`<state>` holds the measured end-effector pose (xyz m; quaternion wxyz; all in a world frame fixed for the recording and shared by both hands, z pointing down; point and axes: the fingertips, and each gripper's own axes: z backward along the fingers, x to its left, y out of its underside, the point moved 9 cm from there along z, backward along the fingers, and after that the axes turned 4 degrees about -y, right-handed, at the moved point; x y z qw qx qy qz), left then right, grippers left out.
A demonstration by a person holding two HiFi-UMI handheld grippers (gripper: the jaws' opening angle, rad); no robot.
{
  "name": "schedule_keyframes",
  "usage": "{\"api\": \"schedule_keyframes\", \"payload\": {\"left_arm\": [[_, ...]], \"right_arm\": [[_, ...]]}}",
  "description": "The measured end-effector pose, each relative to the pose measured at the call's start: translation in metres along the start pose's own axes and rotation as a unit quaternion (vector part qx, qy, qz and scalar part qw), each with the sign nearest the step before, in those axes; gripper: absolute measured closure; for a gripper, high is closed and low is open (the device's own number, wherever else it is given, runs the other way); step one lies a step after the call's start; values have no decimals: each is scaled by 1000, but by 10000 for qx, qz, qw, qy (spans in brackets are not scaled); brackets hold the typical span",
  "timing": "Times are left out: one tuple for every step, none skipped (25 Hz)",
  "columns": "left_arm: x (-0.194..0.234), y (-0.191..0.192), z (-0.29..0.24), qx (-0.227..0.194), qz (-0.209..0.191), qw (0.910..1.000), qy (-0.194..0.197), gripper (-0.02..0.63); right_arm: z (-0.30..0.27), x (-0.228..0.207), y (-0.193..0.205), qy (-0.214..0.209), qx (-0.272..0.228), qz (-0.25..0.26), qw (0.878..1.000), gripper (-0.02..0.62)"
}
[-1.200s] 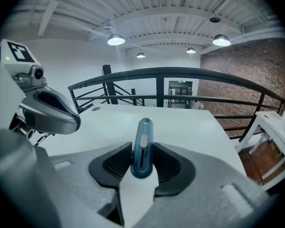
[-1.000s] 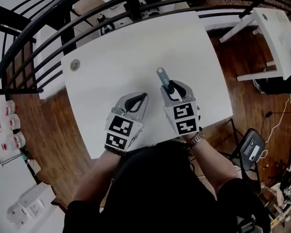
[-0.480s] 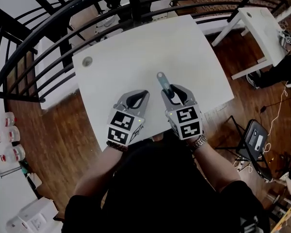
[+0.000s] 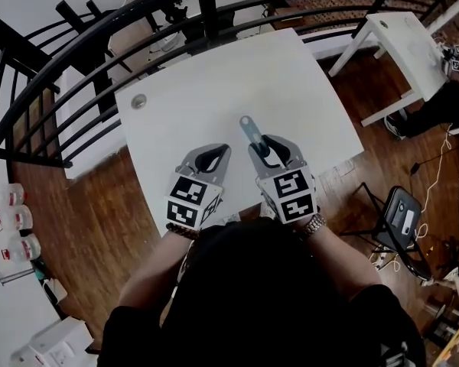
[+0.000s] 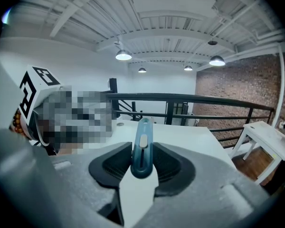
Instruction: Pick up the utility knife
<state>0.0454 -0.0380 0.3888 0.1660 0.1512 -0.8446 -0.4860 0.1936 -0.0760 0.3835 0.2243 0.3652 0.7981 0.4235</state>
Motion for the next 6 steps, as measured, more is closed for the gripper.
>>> {"api": "schedule_keyframes", "payload": {"left_arm": [[-2,-1,-2,-6,-5,10000,-2,589],[-3,-2,-5,-7,8,10000,-11,589],[-5,-2,-6,-4,33,10000,-19,589],[-7,-2,-8,2,55,10000,-24,589],[-10,-1,-10,9,72,10000,-25,589],[-12,-1,-11,14,86,10000,-26,589]], "right_arm": [[1,-2,0,-3,-13,9,10000,465],[2,-4,0,-12,-18,13,10000,465],[4,-5,2,-27,-14,13,10000,465],[6,-6,3,-43,-6,12,10000,465],[8,-8,5,-57,3,13,10000,465],[10,-9,7,-71,11,14,10000,465]]}}
